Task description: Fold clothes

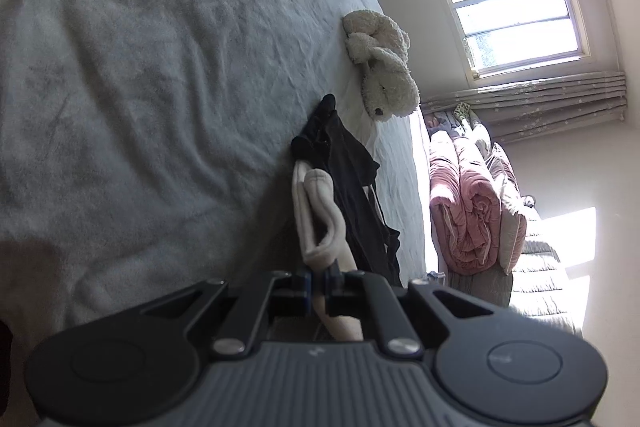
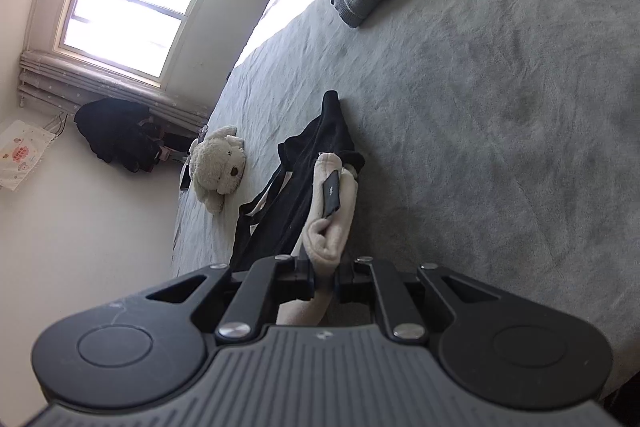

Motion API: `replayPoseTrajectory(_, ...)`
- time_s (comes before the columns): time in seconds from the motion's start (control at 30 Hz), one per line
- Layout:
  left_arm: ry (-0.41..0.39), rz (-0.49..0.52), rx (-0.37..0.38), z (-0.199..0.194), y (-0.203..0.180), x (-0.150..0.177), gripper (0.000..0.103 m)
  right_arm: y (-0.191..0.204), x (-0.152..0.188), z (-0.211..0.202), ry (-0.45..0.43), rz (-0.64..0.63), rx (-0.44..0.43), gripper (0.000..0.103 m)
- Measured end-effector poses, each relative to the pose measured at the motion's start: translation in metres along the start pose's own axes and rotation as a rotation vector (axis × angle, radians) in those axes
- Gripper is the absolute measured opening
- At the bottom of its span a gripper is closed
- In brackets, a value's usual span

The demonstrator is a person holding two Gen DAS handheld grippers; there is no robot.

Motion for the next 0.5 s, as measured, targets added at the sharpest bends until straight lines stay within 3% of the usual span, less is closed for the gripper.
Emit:
replayPoseTrajectory(0.23, 0.047, -0.005, 0.003, -0.023, 0.01, 0.028, 0.005, -0.022, 0.012, -0.025, 0.04, 0.029, 0.022, 0.01)
replayPoseTrajectory(0.43, 0.147, 0.081, -0.113, -0.006, 0.039, 0.049, 0.006, -0.06, 0.02, -0.013, 0.079, 0.042, 0.131, 0.012)
replayPoseTrajectory(0.5, 0.155, 0.112, -0.114, -0.001, 0.042, 0.051, 0.007, -0.072, 0.022, -0.007, 0.084, 0.037, 0.158, 0.013)
Point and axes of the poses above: each gripper's, at about its wrist camera, not at the fingertips, and z roughly the way its jaws point, y to its left, x to its underside, the point moved 6 cm from there along z, roughly the way its jaws point, and after that the axes turned 8 degrees about z, right-handed, at the moved point
